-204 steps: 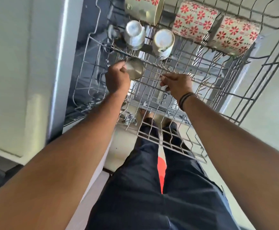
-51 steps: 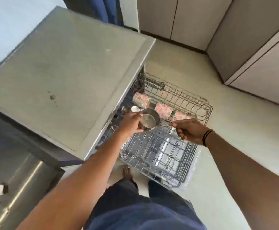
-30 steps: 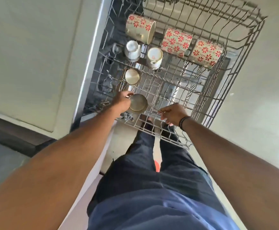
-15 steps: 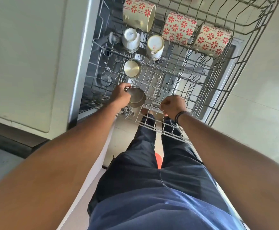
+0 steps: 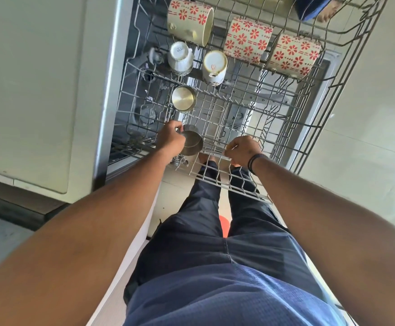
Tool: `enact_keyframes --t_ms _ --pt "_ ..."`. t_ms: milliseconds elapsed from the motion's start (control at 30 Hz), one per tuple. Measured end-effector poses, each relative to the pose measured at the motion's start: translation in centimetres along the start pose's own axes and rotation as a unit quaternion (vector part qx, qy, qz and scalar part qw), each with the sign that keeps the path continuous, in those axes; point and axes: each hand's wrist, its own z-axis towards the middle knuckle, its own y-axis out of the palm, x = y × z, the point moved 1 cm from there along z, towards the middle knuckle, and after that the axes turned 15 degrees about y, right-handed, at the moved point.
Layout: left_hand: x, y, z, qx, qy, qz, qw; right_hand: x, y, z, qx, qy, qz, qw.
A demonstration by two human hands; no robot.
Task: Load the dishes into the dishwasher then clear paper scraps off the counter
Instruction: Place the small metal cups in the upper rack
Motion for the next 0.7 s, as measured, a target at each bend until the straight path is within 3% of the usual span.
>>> enact_keyframes --t_ms 467,700 --pt "-0.1 -0.1 0.1 0.022 0.003 0.007 1.000 0.0 -0.9 -0.6 -0.097 -0.013 0.006 0.995" --pt "0.1 0.0 -0.3 0.034 0.051 0.059 0.996 0.3 -2.4 -2.4 -0.020 -0.037 -0.043 0.998"
